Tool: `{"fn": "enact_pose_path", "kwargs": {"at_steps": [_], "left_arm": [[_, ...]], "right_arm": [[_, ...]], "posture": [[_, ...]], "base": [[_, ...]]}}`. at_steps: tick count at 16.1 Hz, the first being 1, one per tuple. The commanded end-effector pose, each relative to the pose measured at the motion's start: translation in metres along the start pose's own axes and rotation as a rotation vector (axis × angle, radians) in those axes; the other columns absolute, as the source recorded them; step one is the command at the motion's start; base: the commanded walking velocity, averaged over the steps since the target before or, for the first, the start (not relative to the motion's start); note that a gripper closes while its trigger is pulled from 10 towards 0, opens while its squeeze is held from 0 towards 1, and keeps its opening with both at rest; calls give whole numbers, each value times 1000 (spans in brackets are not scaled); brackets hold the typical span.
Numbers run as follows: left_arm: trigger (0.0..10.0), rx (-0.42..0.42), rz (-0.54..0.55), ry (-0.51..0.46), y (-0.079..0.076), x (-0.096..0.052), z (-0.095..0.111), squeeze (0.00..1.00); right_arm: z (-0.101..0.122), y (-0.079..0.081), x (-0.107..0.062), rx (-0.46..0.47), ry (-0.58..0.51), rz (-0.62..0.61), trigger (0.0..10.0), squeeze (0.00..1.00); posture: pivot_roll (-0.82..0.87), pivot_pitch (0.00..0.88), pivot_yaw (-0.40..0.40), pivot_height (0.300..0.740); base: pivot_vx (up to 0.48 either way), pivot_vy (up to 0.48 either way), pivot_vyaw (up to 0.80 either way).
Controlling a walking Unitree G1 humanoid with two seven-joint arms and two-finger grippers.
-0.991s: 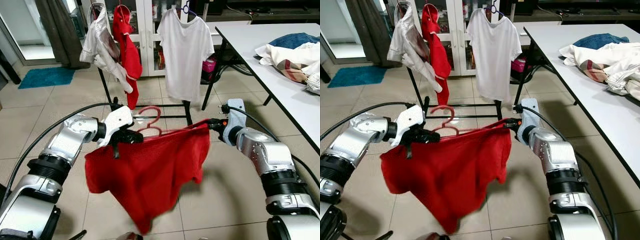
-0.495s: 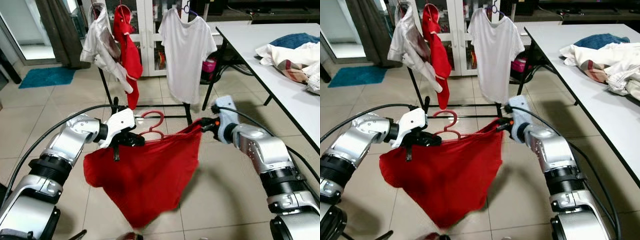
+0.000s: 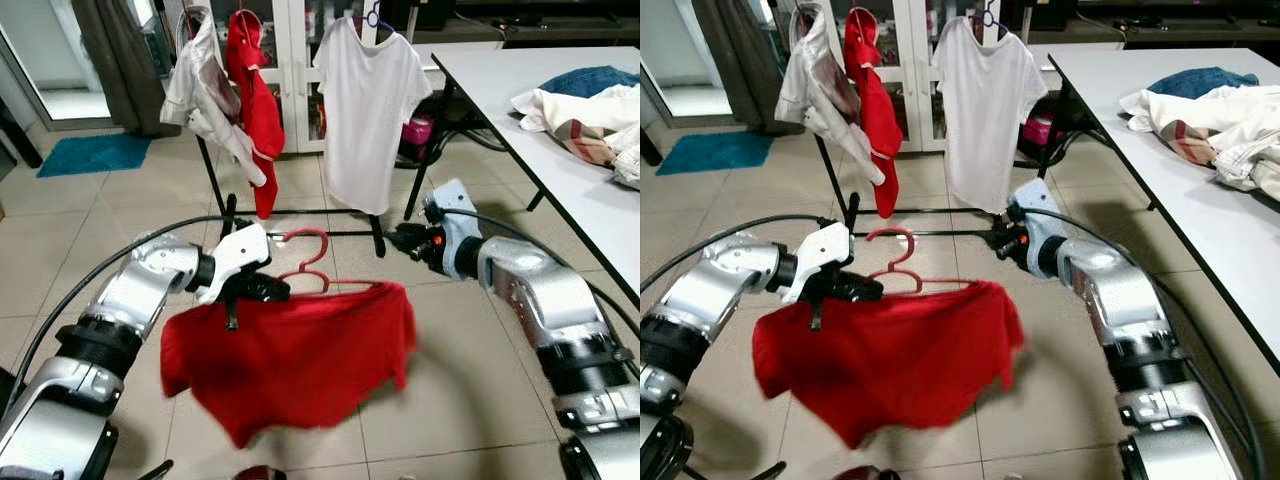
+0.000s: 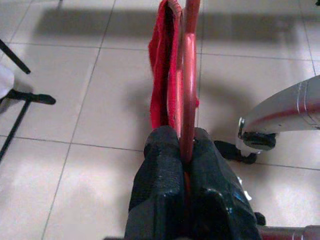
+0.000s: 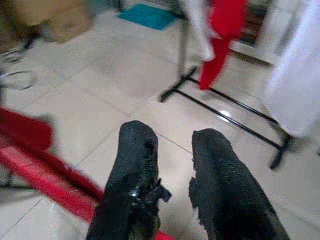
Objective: Hang hanger
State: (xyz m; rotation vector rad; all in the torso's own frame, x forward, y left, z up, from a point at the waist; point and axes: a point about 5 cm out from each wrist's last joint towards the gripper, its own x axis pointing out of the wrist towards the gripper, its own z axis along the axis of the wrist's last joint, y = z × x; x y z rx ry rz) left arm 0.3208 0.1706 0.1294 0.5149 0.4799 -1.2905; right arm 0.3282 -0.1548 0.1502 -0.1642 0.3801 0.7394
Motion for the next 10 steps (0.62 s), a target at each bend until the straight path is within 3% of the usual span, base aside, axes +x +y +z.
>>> {"fn": "enact_pose_path", "kwargs": {"at_steps": [1, 3, 5, 8, 9, 10], "left_arm": [[0, 37, 8, -3, 2, -5, 7, 0], [0, 54, -2, -3, 0, -5, 8, 0], [0, 71, -18, -10, -1, -5, 11, 0], [0, 129, -67, -27, -9, -1, 20, 0], [0, 140, -75, -33, -10, 0, 22, 0], [0, 156, -90, -46, -13, 2, 26, 0]], "right_arm": [[5, 7, -4, -63, -15, 84, 10000, 1000], [5, 25, -12, -188, -31, 265, 10000, 1000], [1, 38, -15, -267, -1, 356, 10000, 1000], [1, 50, -1, -331, -21, 344, 10000, 1000], [2, 53, 2, -339, -29, 344, 10000, 953], [2, 59, 6, -352, -36, 350, 10000, 137]], "posture": [[-123, 0, 55, 740], [-123, 0, 54, 740], [-125, 0, 54, 740], [-129, 0, 52, 740], [-129, 0, 51, 740], [-128, 0, 49, 740]], "base": [[0, 0, 0], [0, 0, 0], [0, 0, 0], [0, 0, 0], [0, 0, 0], [0, 0, 0]]}}
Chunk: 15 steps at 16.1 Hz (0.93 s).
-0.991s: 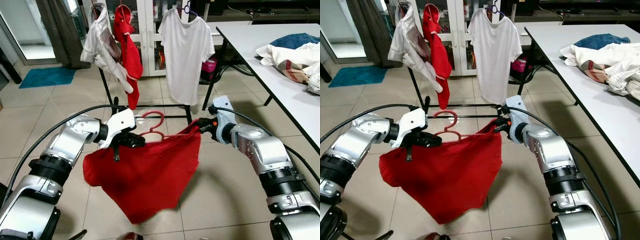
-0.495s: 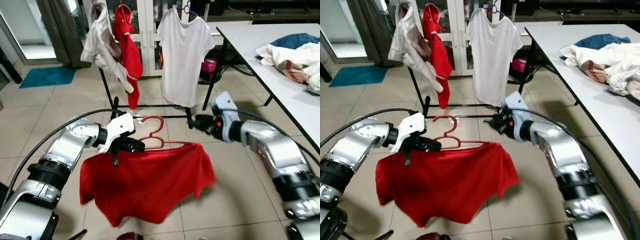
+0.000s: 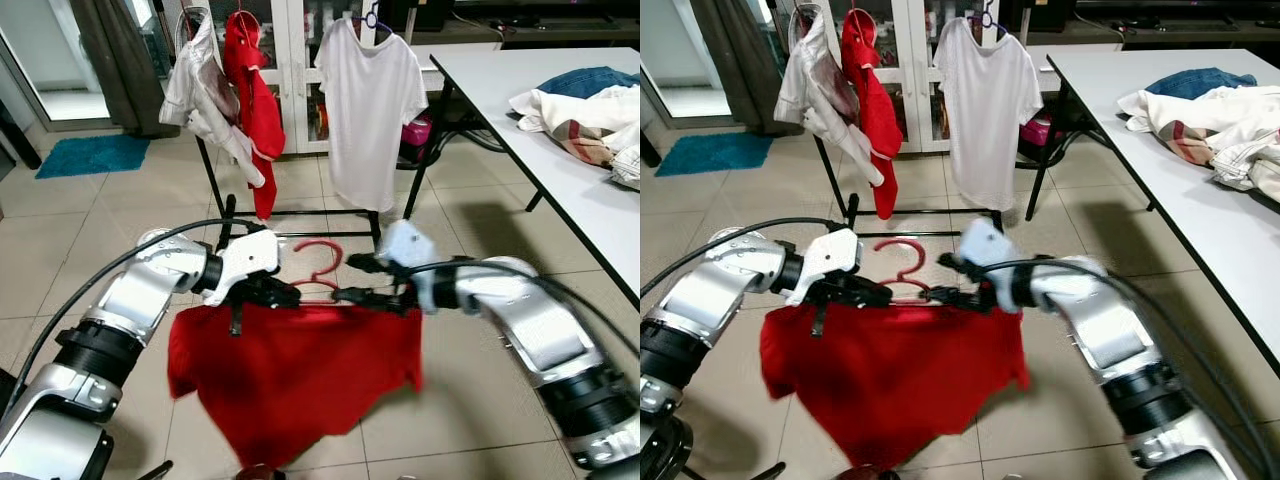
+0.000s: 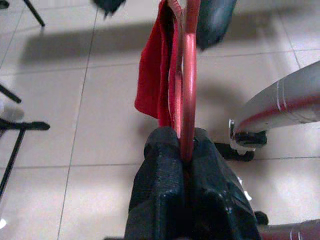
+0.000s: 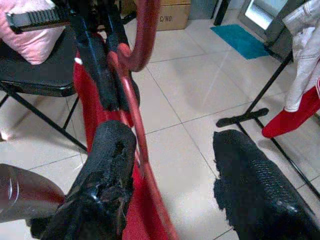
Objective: Hang hanger
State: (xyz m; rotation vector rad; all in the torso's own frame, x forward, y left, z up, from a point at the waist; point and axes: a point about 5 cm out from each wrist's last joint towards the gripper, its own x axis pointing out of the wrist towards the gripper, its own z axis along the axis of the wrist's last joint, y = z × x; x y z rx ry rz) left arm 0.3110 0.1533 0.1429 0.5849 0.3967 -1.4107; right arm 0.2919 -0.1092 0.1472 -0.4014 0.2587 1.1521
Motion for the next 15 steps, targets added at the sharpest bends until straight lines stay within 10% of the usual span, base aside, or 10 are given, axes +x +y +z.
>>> {"fn": "enact_pose_path", "kwargs": {"at_steps": [1, 2, 3, 4, 15], "left_arm": [[0, 38, -12, -20, -1, 0, 7, 0], [0, 46, -8, -31, -1, 1, 11, 0], [0, 46, -4, -30, -1, 0, 11, 0], [0, 44, 8, -30, 0, -1, 10, 0], [0, 29, 60, -79, 4, -7, 16, 0]], "right_arm": [[3, 1, 3, -35, 1, 8, 10000, 0], [3, 9, 4, -39, -3, 78, 8784, 0], [2, 11, 4, -35, -6, 98, 2706, 0], [0, 16, 0, -22, 2, 149, 0, 0], [-7, 22, 0, -7, 35, 240, 0, 0]], "posture": [[-129, 0, 47, 740], [-130, 0, 44, 740], [-130, 0, 44, 740], [-131, 0, 41, 740], [-131, 0, 26, 740]], "base": [[0, 0, 0], [0, 0, 0], [0, 0, 0], [0, 0, 0], [0, 0, 0]]}}
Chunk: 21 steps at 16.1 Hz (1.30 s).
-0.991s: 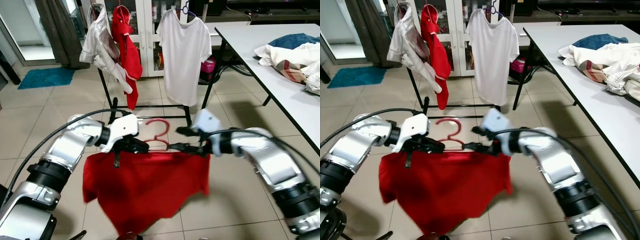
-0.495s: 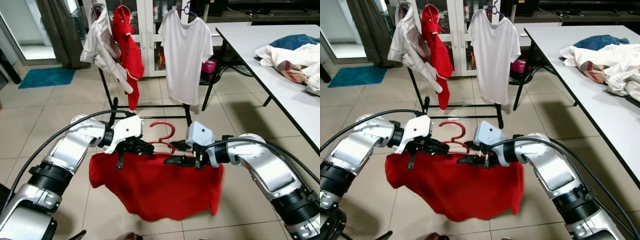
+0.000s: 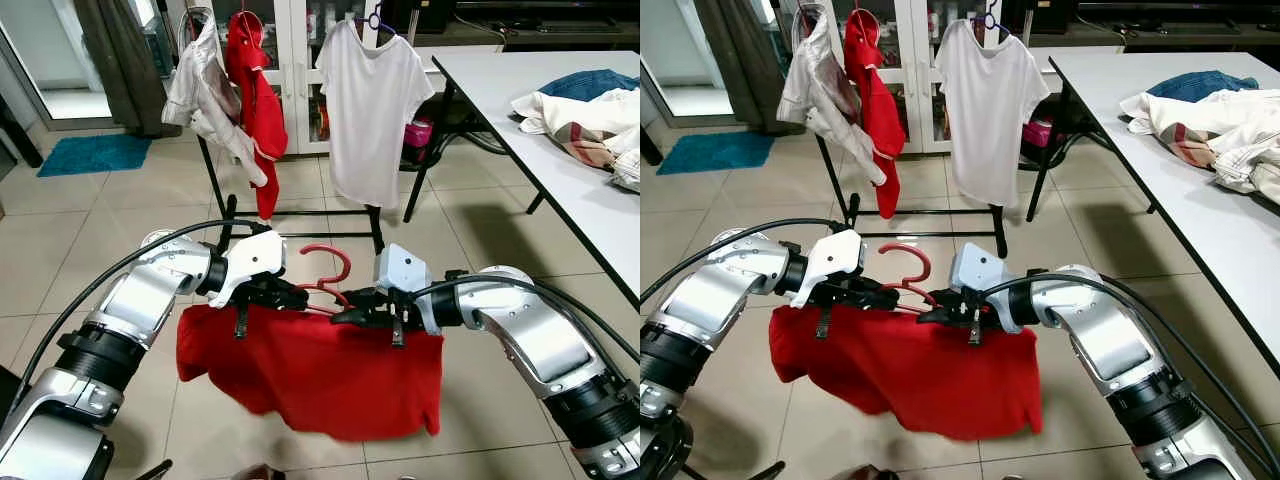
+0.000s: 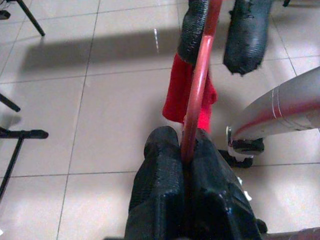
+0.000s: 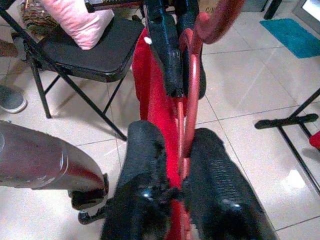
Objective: Hang hanger
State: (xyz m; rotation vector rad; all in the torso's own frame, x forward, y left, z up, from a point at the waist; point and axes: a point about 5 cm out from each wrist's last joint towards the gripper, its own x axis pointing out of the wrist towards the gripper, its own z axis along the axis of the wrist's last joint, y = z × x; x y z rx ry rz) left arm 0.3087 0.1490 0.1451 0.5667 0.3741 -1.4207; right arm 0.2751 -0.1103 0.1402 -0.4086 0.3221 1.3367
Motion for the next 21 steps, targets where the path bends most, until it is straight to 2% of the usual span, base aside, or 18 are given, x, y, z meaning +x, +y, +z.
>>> {"fn": "enact_pose_path", "kwargs": {"at_steps": [1, 7, 10, 11, 12, 14, 17, 20, 21], "left_arm": [[0, 28, 63, -58, 7, -9, 13, 0], [0, 33, 79, -94, 9, -15, 19, 0], [0, 50, 89, -143, 10, -16, 25, 0], [10000, 45, 106, -203, 11, -17, 31, 741], [10000, 29, 83, -252, 10, -18, 35, 1000], [10000, 14, 36, -272, 3, -18, 32, 1000], [10000, 9, 27, -281, -3, -23, 29, 1000], [10000, -21, 77, -327, -6, -30, 29, 1000], [10000, -74, 172, -389, -9, -36, 25, 1000]], "right_arm": [[0, 4, 5, 5, 7, 47, 0, 0], [-3, 3, 3, 15, 20, 44, 0, 0], [-5, 3, -1, 31, 19, 36, 0, 0], [-7, 2, -3, 45, 17, 24, 0, 0], [-8, 2, -3, 54, 16, 18, 0, 0], [-13, 1, -6, 69, 34, 3, 0, 0], [-15, 4, -6, 77, 32, -9, 0, 0], [-15, 8, -6, 86, 31, -14, 0, 0], [-17, 5, -7, 124, -2, -103, 0, 0]], "posture": [[-131, 0, 25, 740], [-144, 0, 24, 740], [-138, 0, 18, 740], [-126, 0, 20, 740], [-125, 0, 21, 740], [-116, 0, 27, 740], [-128, 0, 35, 740], [-129, 0, 29, 740], [-125, 0, 20, 740]], "base": [[0, 0, 0], [0, 0, 0], [0, 0, 0], [0, 0, 0], [0, 0, 0], [0, 0, 0], [0, 0, 0], [0, 0, 0], [0, 0, 0]]}}
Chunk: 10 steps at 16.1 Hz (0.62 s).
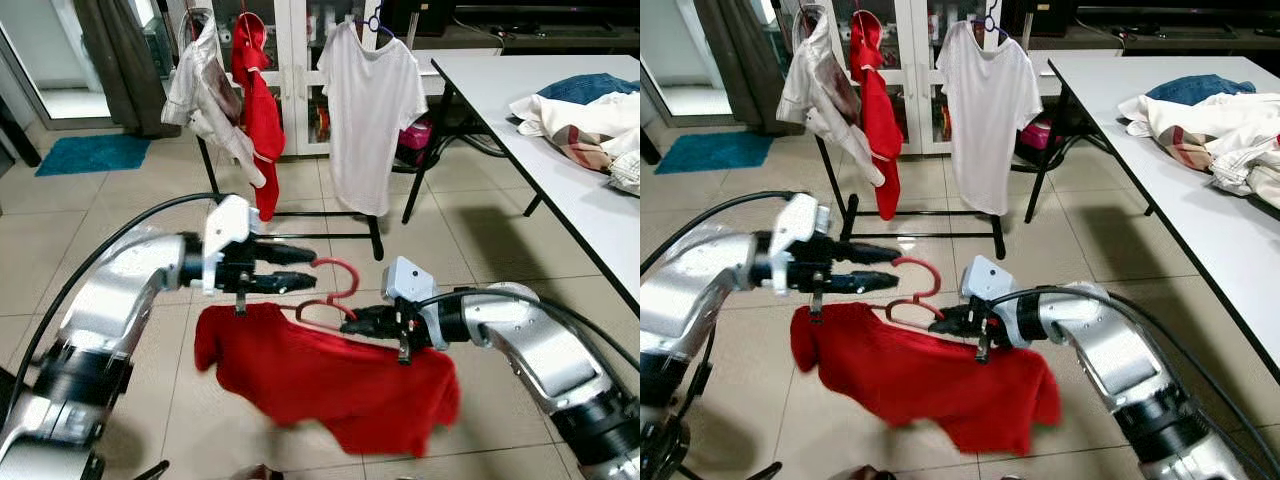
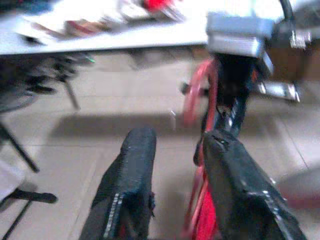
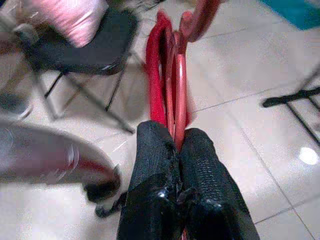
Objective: Hang hanger
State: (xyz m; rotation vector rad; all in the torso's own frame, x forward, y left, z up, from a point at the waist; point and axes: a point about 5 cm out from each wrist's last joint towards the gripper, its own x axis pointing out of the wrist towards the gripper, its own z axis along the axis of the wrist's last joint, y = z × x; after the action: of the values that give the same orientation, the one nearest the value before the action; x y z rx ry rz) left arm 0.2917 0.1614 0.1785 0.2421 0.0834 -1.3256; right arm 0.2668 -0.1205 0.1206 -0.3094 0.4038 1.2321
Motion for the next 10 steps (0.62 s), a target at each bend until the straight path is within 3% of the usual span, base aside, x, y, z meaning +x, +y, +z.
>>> {"fn": "enact_pose_path", "kwargs": {"at_steps": [1, 3, 4, 5, 6, 7, 8, 10], "left_arm": [[10000, -20, 114, -58, 1, -9, 4, 1000], [10000, -39, 178, -78, 1, -13, 2, 1000], [10000, -40, 304, -65, -1, -20, -2, 1000], [10000, -45, 363, -58, -3, -23, -5, 816], [10000, -50, 430, -58, -9, -25, -10, 161], [10000, -73, 496, -39, -10, -23, -16, 0], [10000, -84, 542, -19, -10, -23, -21, 0], [10000, -134, 740, 83, -11, -17, -50, 0]], "right_arm": [[4, -9, -5, 35, -58, -118, 0, 0], [2, -13, -6, 73, -87, -178, 0, 0], [-3, -21, -7, 141, -138, -338, 0, 0], [-7, -25, -7, 191, -160, -415, 0, 0], [-12, -30, -9, 268, -200, -550, 0, 0], [-15, -29, -9, 301, -216, -602, 0, 0], [-16, -27, -7, 315, -216, -620, 0, 0], [-27, -18, -3, 388, -220, -755, 2902, 0]], "posture": [[-113, 0, 11, 740], [-106, 0, 6, 740], [-80, 0, -6, 740], [-73, 0, -1, 740], [-79, 0, 13, 740], [-87, 0, 24, 740], [-95, 0, 30, 740], [-110, 0, 36, 740]], "base": [[0, 0, 0], [0, 0, 0], [0, 0, 0], [0, 0, 0], [0, 0, 0], [0, 0, 0], [0, 0, 0], [0, 0, 0]]}}
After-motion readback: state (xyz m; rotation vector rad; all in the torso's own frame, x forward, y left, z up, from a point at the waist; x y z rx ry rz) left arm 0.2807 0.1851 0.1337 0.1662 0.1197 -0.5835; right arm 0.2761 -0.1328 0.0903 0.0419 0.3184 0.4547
